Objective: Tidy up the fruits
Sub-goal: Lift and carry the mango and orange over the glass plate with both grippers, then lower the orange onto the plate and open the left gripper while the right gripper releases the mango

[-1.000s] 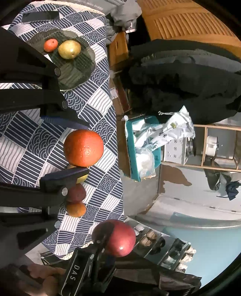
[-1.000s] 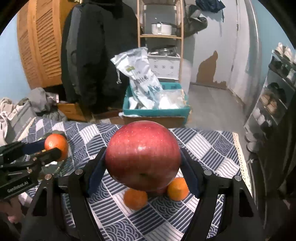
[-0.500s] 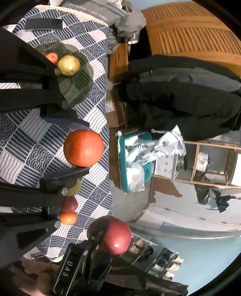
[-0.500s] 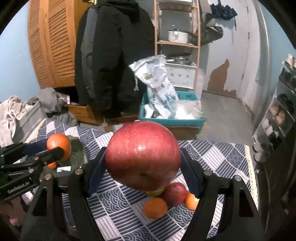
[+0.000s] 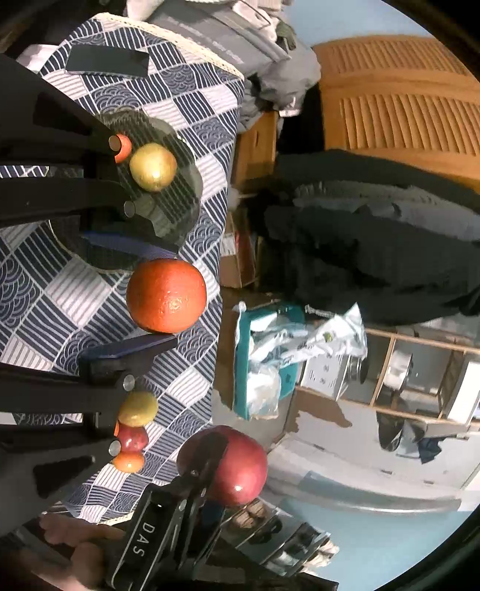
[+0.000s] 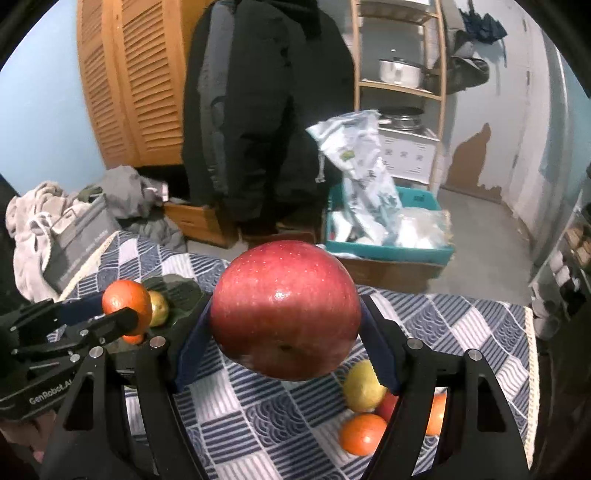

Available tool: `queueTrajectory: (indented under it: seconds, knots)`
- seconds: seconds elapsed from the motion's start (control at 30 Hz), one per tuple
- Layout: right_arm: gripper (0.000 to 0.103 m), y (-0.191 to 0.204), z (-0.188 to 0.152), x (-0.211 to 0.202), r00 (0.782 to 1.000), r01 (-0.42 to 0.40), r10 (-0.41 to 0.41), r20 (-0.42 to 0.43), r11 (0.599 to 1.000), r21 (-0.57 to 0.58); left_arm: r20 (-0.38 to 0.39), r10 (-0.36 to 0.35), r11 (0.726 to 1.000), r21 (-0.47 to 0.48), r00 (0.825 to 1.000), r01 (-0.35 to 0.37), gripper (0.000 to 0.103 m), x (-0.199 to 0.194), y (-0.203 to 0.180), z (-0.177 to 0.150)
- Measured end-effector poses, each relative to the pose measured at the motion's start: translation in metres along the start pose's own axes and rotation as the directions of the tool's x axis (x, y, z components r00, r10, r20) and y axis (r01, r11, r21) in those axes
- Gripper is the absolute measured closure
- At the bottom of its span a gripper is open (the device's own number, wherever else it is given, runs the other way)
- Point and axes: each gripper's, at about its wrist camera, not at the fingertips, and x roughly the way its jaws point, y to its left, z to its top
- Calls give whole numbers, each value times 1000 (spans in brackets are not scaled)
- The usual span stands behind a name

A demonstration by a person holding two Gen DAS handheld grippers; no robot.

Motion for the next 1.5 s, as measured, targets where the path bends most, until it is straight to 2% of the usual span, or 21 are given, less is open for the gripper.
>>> queueTrajectory:
  seconds: [0.4,0.7,0.87,1.27,1.4,1.5]
  knots:
    - [27,51,11,39,996,-77,75,-42,996,-54,-17,78,992,-100,997,-79,61,8,62,-6]
    - [27,86,8,78,984,-147,138,-113,987,-69,-90,104,978,-172,990,-119,61,31,105,-21]
    - [27,104,2,106,970,-189,172,-172,978,-89,-151,110,967,-210,982,-141,61,48,124,-34]
    - [27,124,-24,164,918,-262,224,-327,962,-75,-263,132,956,-220,956,-193,61,84,140,-61]
    - [27,126,-34,177,905,-265,220,-364,961,-78,-301,113,952,-239,947,-190,61,92,145,-69]
    - [27,129,-40,184,897,-270,216,-385,959,-92,-324,125,950,-234,938,-207,61,98,147,-74]
